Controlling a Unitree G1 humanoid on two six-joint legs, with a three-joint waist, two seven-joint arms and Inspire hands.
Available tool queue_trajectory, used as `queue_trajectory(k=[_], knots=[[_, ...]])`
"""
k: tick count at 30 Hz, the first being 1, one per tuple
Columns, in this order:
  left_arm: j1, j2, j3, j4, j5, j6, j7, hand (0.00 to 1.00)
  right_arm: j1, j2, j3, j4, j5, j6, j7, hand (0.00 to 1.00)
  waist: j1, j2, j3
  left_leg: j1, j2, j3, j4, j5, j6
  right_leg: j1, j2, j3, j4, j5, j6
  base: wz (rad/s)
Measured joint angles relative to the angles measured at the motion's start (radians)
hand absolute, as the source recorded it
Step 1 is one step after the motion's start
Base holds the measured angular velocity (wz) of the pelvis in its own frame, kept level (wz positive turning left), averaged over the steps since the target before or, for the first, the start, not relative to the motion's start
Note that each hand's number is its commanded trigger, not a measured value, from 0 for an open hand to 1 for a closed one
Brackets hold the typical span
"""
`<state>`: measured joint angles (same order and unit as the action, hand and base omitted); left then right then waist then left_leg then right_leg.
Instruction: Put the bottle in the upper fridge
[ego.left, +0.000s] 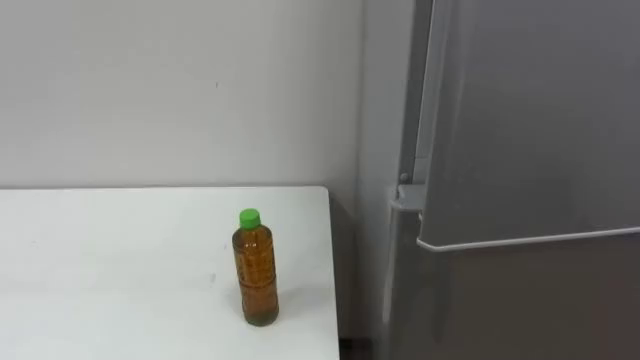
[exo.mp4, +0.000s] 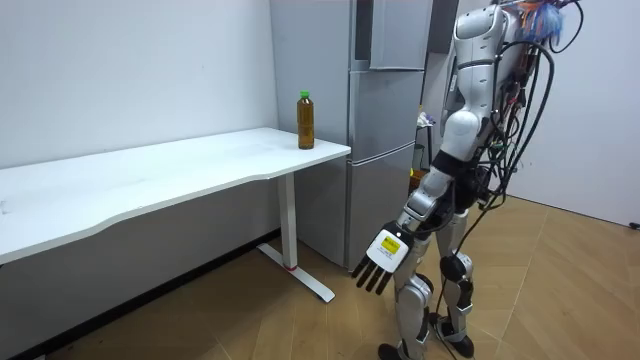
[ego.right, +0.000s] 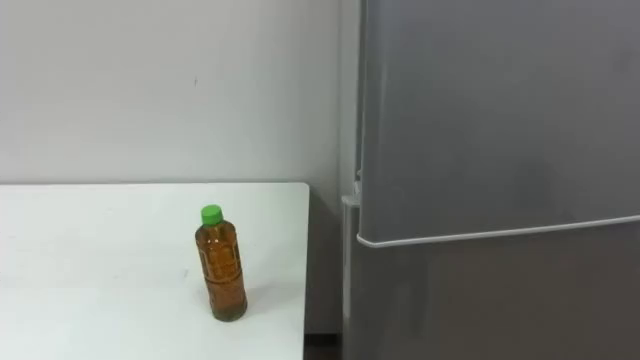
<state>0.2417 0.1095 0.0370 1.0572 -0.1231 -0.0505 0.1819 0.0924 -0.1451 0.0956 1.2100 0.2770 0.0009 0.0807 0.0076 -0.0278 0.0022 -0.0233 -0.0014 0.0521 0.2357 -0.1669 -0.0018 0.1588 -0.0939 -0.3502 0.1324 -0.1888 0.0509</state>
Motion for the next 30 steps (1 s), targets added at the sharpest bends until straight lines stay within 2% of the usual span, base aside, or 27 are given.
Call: queue_trajectory(k=[5, 10, 19, 24, 27, 30], knots=[[-0.002, 0.002, 0.001, 0.001, 0.009, 0.000, 0.002, 0.00, 0.010, 0.000, -0.002, 0.003, 0.048, 0.000, 0.011, 0.00, -0.002, -0.001, 0.0017, 0.003, -0.001, 0.007, 0.001, 0.001, 0.000, 0.000, -0.003, 0.008, 0.000, -0.001, 0.000, -0.03], [-0.005, 0.003, 0.000, 0.004, 0.008, 0.001, 0.002, 0.00, 0.030, 0.003, -0.041, -0.004, 0.081, 0.001, 0.020, 0.00, -0.004, 0.005, 0.0042, 0.016, -0.004, 0.028, -0.010, -0.001, 0.004, -0.002, -0.009, 0.025, 0.003, -0.003, 0.004, -0.10], [-0.028, 0.004, 0.005, 0.027, -0.024, 0.004, 0.011, 0.00, 0.027, 0.002, -0.042, -0.001, 0.112, 0.001, -0.013, 0.00, -0.004, 0.012, 0.0031, 0.047, -0.004, 0.043, -0.031, -0.002, 0.005, 0.012, -0.009, 0.049, 0.003, -0.004, 0.006, -0.06], [-0.043, 0.004, 0.130, 0.017, -0.023, 0.004, 0.035, 0.00, 0.039, -0.008, -0.110, -0.003, 0.073, -0.001, -0.013, 0.00, -0.003, 0.023, 0.0024, 0.052, -0.003, 0.044, -0.036, -0.003, 0.004, 0.015, -0.008, 0.057, 0.004, -0.004, 0.006, 0.00], [-0.042, 0.006, 0.172, -0.056, -0.046, 0.004, 0.061, 0.00, 0.057, -0.010, -0.135, -0.010, 0.070, -0.002, -0.013, 0.00, -0.002, 0.031, 0.0022, 0.048, -0.003, 0.041, -0.030, -0.003, 0.004, 0.015, -0.008, 0.047, 0.004, -0.004, 0.006, 0.03], [-0.052, 0.013, 0.215, -0.135, -0.082, -0.005, 0.078, 0.00, 0.060, -0.011, -0.162, -0.010, 0.057, -0.006, 0.000, 0.00, 0.000, 0.038, -0.0013, 0.054, -0.002, 0.042, -0.031, -0.003, 0.004, 0.018, -0.008, 0.051, 0.006, -0.004, 0.006, -0.01]])
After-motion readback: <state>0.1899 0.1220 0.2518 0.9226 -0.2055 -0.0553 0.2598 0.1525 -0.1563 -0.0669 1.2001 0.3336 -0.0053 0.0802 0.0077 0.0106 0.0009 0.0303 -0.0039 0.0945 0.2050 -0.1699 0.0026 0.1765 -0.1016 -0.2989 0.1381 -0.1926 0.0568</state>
